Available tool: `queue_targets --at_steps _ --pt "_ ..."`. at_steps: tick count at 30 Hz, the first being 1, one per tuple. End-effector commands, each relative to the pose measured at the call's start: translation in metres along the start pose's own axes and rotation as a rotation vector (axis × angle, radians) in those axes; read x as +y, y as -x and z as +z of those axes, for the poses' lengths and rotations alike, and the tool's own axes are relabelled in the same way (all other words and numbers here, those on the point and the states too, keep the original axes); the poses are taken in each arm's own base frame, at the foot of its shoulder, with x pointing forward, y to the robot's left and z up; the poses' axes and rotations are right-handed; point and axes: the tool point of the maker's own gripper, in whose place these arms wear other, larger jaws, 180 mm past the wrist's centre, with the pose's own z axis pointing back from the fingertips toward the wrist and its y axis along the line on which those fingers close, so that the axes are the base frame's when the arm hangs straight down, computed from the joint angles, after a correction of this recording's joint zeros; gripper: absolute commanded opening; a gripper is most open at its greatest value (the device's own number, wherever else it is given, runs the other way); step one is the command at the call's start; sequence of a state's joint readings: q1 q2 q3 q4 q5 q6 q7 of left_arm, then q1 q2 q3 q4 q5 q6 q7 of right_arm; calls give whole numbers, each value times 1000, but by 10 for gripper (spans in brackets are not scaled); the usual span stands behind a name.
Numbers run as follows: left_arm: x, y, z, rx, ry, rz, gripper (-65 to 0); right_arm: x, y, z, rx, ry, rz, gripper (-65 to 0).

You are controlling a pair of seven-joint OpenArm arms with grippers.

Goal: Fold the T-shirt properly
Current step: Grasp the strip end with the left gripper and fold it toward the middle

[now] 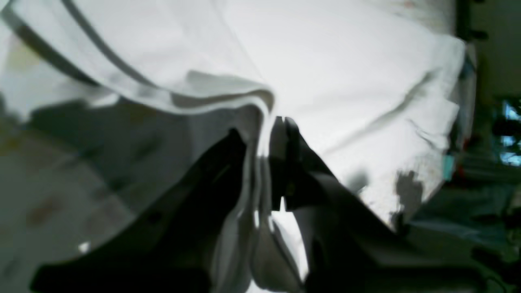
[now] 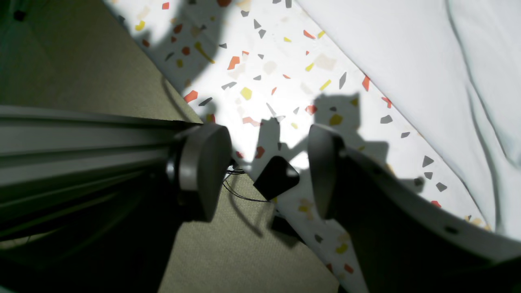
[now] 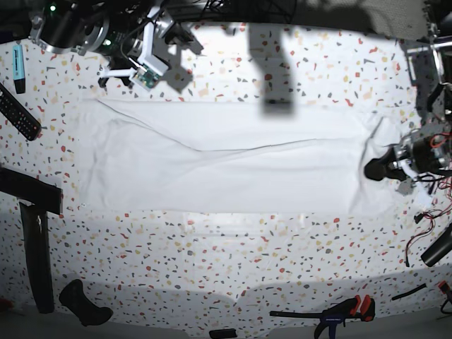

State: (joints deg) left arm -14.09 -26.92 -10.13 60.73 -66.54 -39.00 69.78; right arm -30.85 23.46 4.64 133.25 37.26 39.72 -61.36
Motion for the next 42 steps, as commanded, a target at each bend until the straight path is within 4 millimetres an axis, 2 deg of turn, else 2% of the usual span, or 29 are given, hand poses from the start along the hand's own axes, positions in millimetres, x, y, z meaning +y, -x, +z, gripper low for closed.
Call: queue_targets --at_steps 1,4,6,10,14,21,27,31,36,42 --pt "-17 -18 2 -49 38 -53 -650 2 -9 4 -39 -6 19 -310" --pt "-45 -14 -15 -40 55 -117 -650 3 -9 4 -39 -6 18 -310" --pt "-59 -16 -18 -40 33 -167 -650 3 -9 4 -39 -6 18 -310" --pt "-93 -30 -16 -88 30 -279 -650 3 -10 4 -41 -6 18 -310" --pt "-113 -45 -25 -168 4 -306 -650 3 -10 4 -43 -6 18 -310" --pt "-122 -30 -63 -153 -43 -289 -650 3 -10 4 -45 -6 19 -310" --pt "-138 -21 -89 -169 -47 -267 -650 2 -11 4 -50 -6 19 -310" --pt "-140 -19 -98 -230 -78 -259 -650 3 -11 4 -50 -7 19 -310" --pt "-146 -7 -105 -225 -57 -226 -650 2 -11 4 -50 -6 19 -310" --pt "-152 -6 -109 -229 -42 -216 -650 2 -11 4 -50 -6 19 -310"
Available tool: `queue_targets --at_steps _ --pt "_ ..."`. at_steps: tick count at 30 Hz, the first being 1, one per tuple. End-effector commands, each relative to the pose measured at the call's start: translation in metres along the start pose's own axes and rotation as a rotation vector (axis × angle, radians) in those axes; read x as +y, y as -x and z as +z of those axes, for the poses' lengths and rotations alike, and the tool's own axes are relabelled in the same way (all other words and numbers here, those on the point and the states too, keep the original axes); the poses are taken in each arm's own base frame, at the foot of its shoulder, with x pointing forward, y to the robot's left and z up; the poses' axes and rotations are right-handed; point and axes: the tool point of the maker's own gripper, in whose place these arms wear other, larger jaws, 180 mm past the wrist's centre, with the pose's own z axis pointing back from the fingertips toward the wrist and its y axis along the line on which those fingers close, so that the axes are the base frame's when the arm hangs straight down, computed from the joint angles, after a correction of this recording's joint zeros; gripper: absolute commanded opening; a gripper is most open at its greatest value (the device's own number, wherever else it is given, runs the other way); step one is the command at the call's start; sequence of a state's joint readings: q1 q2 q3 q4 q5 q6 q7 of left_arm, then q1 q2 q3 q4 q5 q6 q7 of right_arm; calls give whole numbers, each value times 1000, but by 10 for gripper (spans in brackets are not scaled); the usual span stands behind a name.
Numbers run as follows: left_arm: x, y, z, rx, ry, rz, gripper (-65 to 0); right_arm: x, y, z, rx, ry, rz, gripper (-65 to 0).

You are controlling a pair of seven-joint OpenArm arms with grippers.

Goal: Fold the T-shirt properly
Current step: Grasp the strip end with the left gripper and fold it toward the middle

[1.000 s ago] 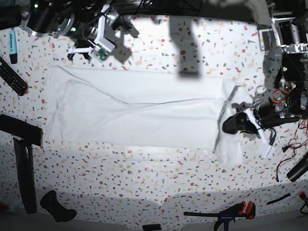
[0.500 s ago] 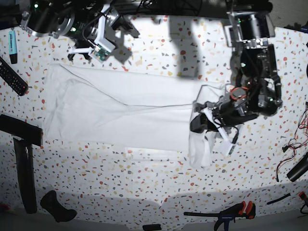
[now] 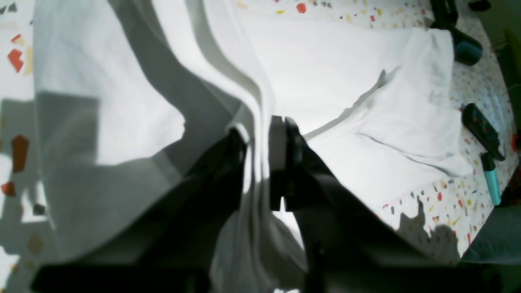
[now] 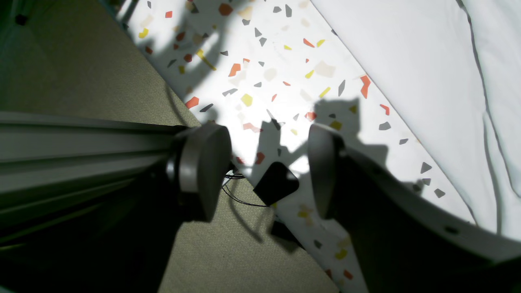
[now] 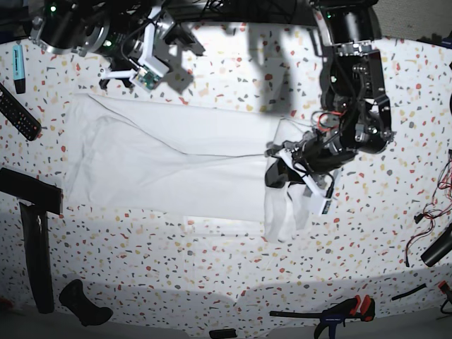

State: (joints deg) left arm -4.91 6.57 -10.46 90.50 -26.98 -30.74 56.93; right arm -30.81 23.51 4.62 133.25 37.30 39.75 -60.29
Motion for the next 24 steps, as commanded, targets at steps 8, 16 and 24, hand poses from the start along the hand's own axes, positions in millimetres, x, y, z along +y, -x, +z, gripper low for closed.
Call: queue_targets --at_steps 8,16,24 --pt "-20 -28 2 -104 91 24 -595 2 -8 4 -32 -6 18 -310" --pt "-60 -28 -8 -97 222 11 -489 2 -8 4 -33 -4 19 -310" --pt "-120 -12 -24 -35 359 -89 -349 1 -9 4 -34 -2 21 -310"
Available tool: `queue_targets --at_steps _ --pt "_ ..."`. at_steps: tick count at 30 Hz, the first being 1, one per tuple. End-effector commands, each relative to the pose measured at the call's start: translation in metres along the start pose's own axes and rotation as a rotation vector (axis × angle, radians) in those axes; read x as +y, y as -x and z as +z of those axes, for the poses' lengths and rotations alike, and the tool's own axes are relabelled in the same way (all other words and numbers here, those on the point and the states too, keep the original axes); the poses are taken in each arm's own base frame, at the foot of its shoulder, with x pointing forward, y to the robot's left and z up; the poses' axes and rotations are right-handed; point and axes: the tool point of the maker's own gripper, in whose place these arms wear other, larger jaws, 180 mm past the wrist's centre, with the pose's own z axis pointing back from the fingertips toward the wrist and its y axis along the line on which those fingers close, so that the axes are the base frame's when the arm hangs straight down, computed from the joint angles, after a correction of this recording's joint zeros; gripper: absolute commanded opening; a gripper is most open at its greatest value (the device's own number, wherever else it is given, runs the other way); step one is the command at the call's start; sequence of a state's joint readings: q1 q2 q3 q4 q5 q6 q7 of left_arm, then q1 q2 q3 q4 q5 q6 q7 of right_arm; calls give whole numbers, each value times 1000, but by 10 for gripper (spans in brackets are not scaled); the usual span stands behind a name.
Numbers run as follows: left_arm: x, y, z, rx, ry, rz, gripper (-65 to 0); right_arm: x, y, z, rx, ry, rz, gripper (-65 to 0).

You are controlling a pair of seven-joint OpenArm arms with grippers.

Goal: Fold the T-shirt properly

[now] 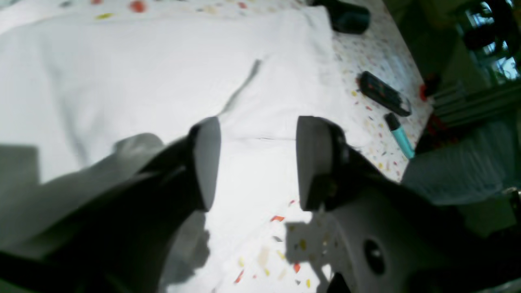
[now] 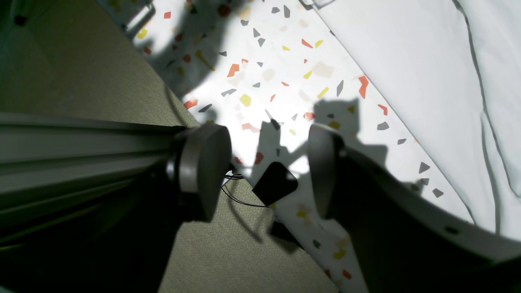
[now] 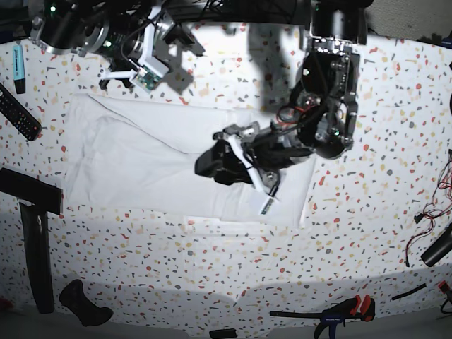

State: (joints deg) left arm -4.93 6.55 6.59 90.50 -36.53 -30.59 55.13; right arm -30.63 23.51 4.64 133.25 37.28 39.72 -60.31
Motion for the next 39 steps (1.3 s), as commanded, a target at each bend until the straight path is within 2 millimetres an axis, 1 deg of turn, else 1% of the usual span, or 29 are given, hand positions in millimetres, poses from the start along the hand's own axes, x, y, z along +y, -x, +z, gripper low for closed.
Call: queue_targets --at_steps 1,2,4,6,8,9,10,12,14,16,18,20,22,24,28,32,35,39 --pt "-12 -22 -1 -72 40 -28 -347 2 -9 4 -33 -4 20 -310" --pt "-14 -23 -2 -79 45 -31 -347 2 -8 4 -33 -4 19 -309" --pt "-11 -25 -2 -76 27 -48 -347 2 -9 4 -33 -4 19 -310" --pt "1 -26 -2 -46 -32 -104 -347 0 -9 4 -35 1 23 -309" --pt "14 -27 0 -13 -98 -165 -347 -9 -17 5 -69 39 37 -309" --pt "20 -28 1 0 -125 -189 -347 -19 -23 7 -93 83 32 -309" --pt "23 -30 2 6 -141 -205 -347 -34 -29 11 -114 148 8 -309" --pt "26 -32 3 11 -153 -218 -347 -69 -34 22 -126 301 -30 -310" --pt "25 -32 3 8 -149 -215 -347 -104 -35 38 -124 454 -82 -309" --pt "25 -32 3 6 -145 -212 -347 -130 -32 54 -123 558 -137 -309" --pt "24 -33 3 5 -143 -212 -338 -148 -25 64 -143 620 -194 -308" --pt "25 -32 3 10 -144 -212 -302 -161 -10 69 -139 654 -249 -260" --pt "25 -31 3 14 -145 -212 -248 -171 4 72 -127 674 -293 -204" --pt "25 -31 3 13 -144 -212 -204 -178 11 75 -129 691 -317 -185" --pt "25 -31 3 14 -145 -212 -201 -186 10 84 -159 729 -335 -185" --pt "25 -31 3 14 -145 -211 -201 -199 -2 96 -209 778 -348 -185" --pt "25 -29 3 16 -144 -208 -201 -205 -7 98 -201 784 -353 -185" --pt "25 -29 3 16 -144 -208 -201 -209 -7 98 -156 784 -373 -185"
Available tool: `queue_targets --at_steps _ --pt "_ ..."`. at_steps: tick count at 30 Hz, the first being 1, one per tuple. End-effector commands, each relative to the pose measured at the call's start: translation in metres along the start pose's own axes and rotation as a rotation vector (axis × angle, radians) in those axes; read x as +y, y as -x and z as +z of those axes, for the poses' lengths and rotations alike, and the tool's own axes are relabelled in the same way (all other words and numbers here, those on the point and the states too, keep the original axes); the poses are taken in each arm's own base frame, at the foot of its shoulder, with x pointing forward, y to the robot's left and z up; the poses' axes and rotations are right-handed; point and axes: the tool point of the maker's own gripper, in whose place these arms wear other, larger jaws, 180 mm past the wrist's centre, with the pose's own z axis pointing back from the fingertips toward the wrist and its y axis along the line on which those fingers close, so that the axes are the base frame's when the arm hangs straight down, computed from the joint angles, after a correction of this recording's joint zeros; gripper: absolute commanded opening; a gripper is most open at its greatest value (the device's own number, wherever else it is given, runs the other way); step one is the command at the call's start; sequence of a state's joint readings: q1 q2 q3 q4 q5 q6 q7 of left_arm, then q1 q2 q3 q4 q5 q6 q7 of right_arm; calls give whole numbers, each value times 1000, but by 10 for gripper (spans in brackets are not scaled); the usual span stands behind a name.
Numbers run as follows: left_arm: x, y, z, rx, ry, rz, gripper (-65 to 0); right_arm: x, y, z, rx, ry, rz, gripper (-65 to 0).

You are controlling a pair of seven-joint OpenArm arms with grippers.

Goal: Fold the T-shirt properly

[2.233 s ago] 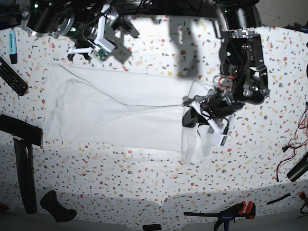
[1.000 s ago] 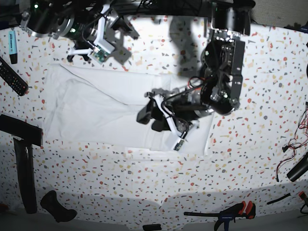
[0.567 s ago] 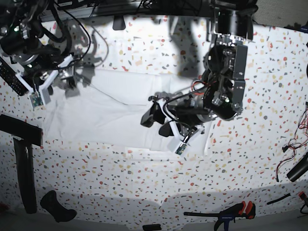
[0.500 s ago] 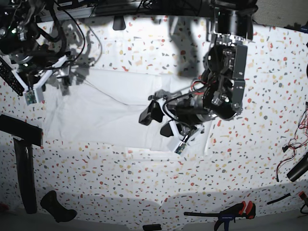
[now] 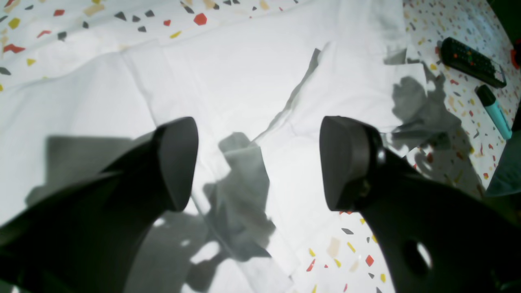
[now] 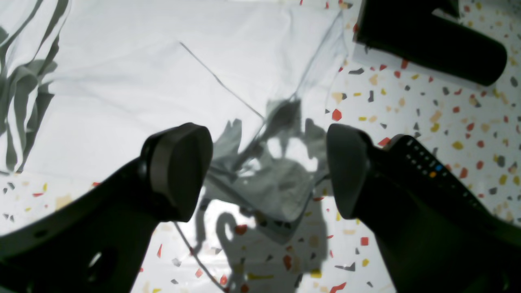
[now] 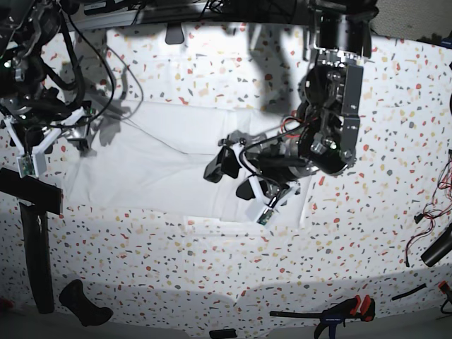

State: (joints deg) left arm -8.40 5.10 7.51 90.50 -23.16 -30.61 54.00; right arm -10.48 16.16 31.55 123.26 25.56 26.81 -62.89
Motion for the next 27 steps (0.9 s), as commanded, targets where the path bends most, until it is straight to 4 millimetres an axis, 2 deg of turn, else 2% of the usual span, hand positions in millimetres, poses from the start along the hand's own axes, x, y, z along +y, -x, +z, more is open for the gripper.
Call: queue_targets --at_steps 1,7,11,17,19,23,27 --pt "-6 -22 2 -66 24 -19 -201 -5 -11 3 -32 16 15 -185" --pt "-6 -21 2 -65 24 -19 -201 -5 -9 3 -22 18 42 -185" --pt "-6 -21 2 -65 24 -19 -201 -17 -11 -4 -57 45 21 -185" --pt "-6 -20 1 -57 24 -19 -201 -38 22 -44 45 -96 -243 -185" --pt "-6 -18 1 -46 24 -19 -201 -43 24 -53 26 -165 -285 -185" --pt "-6 -16 1 -36 24 -19 -201 -63 39 -62 70 -170 -311 -185" --pt "-6 -16 1 -36 24 -19 -201 -85 49 -63 110 -166 -295 -185"
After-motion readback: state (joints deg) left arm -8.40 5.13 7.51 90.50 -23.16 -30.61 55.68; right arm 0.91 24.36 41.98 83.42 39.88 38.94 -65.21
